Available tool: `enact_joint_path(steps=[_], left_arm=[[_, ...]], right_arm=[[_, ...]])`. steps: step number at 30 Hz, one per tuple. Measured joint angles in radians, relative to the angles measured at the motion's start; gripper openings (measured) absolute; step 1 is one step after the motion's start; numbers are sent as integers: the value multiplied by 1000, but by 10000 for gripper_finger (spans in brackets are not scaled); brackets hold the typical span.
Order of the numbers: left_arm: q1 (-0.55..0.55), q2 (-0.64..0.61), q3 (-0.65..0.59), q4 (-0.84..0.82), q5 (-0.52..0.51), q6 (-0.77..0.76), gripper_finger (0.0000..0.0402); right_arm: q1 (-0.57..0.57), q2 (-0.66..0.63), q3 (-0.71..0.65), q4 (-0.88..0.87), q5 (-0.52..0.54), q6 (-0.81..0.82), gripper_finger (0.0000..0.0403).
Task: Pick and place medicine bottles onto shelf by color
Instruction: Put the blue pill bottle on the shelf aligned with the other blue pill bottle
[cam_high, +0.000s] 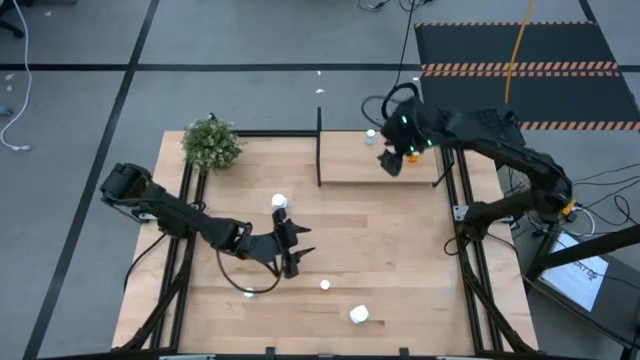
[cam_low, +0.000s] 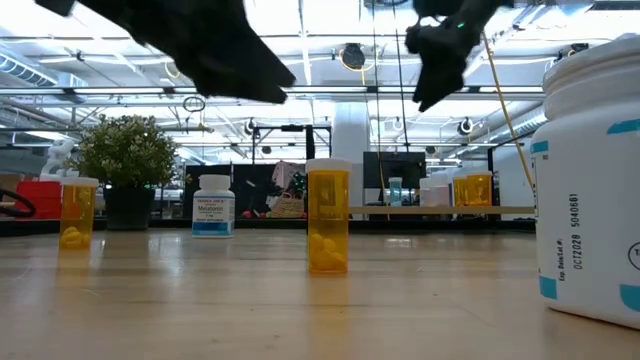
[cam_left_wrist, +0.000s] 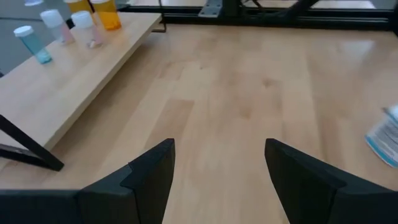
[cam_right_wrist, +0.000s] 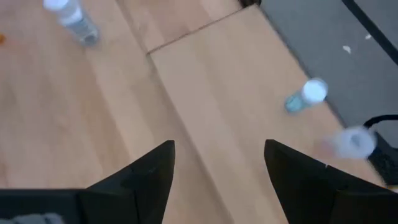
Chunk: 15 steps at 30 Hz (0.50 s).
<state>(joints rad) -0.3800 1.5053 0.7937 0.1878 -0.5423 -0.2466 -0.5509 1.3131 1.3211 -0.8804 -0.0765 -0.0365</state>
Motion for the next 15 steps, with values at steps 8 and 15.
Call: enact_joint_path(steps=[8,15], left_arm=[[-96,-77,1,-166,-1,-77,250],[-271,-81,3,-311,35,-227,250]], right_arm=[[278,-252,-283,125,77,226,242],[491,-370,-490,318,111,387,242]])
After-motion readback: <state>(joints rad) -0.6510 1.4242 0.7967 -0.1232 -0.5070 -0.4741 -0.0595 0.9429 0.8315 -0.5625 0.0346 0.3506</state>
